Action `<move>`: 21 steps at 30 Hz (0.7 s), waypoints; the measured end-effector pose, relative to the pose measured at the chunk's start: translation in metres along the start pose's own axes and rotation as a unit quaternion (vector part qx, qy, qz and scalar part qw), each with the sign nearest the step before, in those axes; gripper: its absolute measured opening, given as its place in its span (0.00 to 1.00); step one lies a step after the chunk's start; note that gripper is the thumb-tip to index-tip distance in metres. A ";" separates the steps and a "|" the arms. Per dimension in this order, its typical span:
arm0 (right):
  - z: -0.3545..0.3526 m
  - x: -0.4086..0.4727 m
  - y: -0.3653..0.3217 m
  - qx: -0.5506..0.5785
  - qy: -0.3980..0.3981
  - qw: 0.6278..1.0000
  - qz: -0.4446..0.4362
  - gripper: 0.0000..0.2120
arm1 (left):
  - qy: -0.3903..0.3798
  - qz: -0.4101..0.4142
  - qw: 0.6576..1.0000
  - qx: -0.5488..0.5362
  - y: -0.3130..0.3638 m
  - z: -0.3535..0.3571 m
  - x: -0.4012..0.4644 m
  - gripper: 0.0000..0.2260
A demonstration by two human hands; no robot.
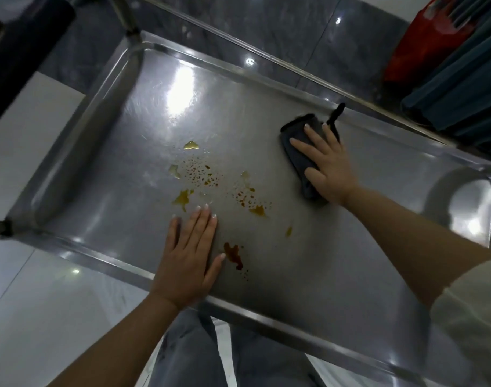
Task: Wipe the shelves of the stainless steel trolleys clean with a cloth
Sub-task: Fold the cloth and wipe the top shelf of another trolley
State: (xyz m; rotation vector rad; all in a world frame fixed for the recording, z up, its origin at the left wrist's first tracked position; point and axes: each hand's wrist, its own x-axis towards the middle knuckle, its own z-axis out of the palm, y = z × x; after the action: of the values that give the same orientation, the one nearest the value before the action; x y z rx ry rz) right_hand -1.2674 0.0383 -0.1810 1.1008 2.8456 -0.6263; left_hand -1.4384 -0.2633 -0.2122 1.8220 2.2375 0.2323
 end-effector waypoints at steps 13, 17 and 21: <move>0.082 -0.151 -0.122 0.063 0.061 0.977 0.194 0.34 | 0.006 0.031 0.999 -0.031 -0.001 -0.012 -0.008 0.29; 0.106 -0.166 -0.175 0.058 0.104 0.937 0.329 0.34 | -0.010 0.053 0.998 -0.013 -0.020 -0.019 -0.017 0.31; 0.119 -0.162 -0.216 0.118 0.122 0.890 0.424 0.32 | -0.016 0.013 1.000 0.022 -0.070 -0.031 -0.020 0.33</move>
State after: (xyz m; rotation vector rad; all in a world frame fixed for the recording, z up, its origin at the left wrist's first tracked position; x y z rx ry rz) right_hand -1.3004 -0.2546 -0.1857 2.3722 2.0875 -0.7747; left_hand -1.5089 -0.2967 -0.2004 1.8652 2.2158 0.1582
